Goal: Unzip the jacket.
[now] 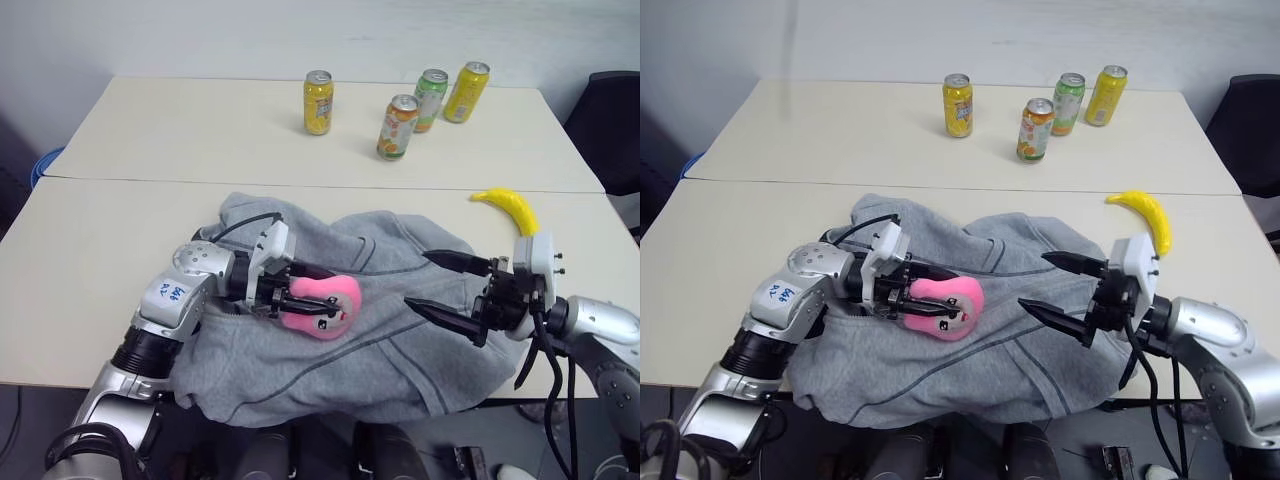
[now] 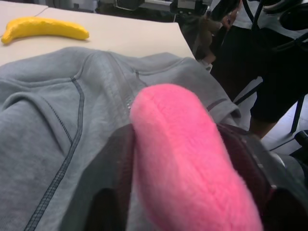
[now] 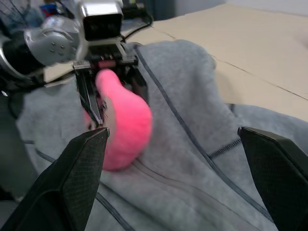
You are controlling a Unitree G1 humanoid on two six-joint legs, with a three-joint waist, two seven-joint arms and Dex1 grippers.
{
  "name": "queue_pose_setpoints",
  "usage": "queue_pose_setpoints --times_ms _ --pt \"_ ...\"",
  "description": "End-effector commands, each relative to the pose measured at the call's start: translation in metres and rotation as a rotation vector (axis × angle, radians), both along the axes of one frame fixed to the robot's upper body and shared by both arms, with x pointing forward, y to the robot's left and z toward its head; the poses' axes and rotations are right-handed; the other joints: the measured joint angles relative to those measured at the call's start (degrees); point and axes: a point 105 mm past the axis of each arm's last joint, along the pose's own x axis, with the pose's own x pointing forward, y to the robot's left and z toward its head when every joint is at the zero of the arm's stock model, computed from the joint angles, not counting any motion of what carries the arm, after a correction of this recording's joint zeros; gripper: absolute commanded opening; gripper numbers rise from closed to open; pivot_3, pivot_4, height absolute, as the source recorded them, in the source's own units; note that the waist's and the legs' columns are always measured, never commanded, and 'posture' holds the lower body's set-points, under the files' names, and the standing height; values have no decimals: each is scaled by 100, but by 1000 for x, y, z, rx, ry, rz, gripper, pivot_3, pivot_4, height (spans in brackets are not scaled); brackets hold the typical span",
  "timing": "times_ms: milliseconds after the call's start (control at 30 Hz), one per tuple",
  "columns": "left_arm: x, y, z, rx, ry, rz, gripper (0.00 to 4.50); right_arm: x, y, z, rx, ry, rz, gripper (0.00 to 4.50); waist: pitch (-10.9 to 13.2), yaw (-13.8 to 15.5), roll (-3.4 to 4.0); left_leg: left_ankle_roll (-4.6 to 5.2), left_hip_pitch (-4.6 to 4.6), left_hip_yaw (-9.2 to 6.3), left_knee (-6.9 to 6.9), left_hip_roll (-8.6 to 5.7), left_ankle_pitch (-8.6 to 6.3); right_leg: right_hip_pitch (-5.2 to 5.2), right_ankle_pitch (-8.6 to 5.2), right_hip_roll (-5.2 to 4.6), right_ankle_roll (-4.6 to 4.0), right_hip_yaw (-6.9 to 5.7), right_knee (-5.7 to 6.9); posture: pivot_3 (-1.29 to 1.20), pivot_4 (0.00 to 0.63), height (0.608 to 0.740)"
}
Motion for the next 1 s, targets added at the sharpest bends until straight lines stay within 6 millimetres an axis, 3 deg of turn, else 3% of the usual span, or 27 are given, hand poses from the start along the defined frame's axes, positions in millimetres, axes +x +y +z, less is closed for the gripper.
queue_pose_setpoints --times_ms 33,67,100,333,433,533,633,733,1000 --pt "-8 11 23 -29 -133 -1 3952 -10 21 2 -19 123 113 4500 1 -8 1 -2 0 -3 0 2 -1 0 0 1 0 -3 0 0 150 740" --pt "-12 17 25 -19 -160 -19 4338 -7 26 -1 -39 145 131 4500 1 -15 1 -4 -2 -7 0 4 -1 0 0 1 -1 -7 -1 0 150 740" --pt "-14 23 27 -4 -183 -17 4449 -2 30 -6 -50 193 134 4500 1 -20 2 -5 -1 -8 -1 4 -1 0 -1 1 -1 -9 -2 0 150 740" --pt "-16 56 23 144 -218 7 4449 13 64 -27 -155 312 285 4500 4 -26 6 -3 -13 -14 2 2 -3 -3 0 -1 -3 -18 -9 0 150 740" --pt "-12 63 20 173 -234 41 4449 27 84 -34 -156 327 292 4500 4 -32 7 -3 -18 -15 4 1 -3 -6 0 0 -3 -22 -8 0 150 740" --pt "-9 67 18 185 -238 80 4449 28 101 -34 -126 379 339 4500 4 -42 7 -3 -31 -16 5 1 -3 -17 0 4 -3 -27 -6 0 150 740" --pt "-8 74 13 207 -252 112 4449 29 108 -48 -199 402 335 4500 4 -73 7 -3 -55 -18 10 1 -2 -39 0 8 -3 -33 -2 0 150 740" --pt "-8 79 16 179 -265 151 4500 33 109 -54 -220 408 311 3924 4 -105 7 -3 -62 -18 11 -2 -2 -46 0 12 -3 -38 0 0 150 740" --pt "-15 94 8 206 -256 198 4500 36 116 -67 -236 382 282 1196 4 -146 8 -5 -63 -14 7 1 0 -56 0 12 -3 -35 7 0 150 740"
